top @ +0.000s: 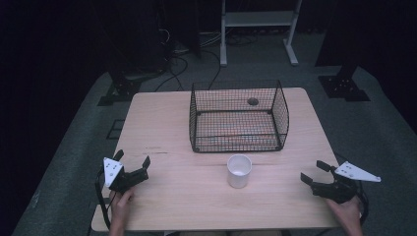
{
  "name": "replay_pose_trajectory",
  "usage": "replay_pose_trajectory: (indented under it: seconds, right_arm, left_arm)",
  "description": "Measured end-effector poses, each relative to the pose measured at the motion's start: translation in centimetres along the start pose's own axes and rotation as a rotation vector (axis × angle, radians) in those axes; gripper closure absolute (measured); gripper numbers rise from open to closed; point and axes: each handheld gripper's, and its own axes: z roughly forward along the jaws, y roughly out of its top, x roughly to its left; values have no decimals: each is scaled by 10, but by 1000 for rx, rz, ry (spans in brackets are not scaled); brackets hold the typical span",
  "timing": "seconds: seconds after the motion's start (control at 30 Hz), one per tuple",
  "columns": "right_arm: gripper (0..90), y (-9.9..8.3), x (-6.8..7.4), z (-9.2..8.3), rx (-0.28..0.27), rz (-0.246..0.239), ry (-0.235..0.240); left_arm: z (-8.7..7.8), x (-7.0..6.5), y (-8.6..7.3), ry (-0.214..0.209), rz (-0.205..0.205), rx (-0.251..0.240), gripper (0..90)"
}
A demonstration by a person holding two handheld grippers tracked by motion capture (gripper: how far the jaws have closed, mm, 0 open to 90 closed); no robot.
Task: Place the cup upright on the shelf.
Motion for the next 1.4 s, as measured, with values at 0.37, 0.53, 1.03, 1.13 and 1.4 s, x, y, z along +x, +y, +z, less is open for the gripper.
replay_pose_trajectory:
  seconds: [0.37,0.53,1.03,1.13,1.4]
  right_arm:
    - [136,10,6,1,7,-19,25]
    - [130,19,11,5,15,-36,45]
    - [124,44,27,16,36,-101,112]
    - [121,48,30,19,41,-114,124]
    - [106,57,40,28,56,-130,176]
  left_arm:
    - [0,-1,0,0,5,0,0]
    - [0,0,0,-1,3,0,0]
    - [0,0,0,-3,0,-2,0]
    - [0,0,0,-4,0,-2,0]
    - [0,0,0,-3,-4,-2,0]
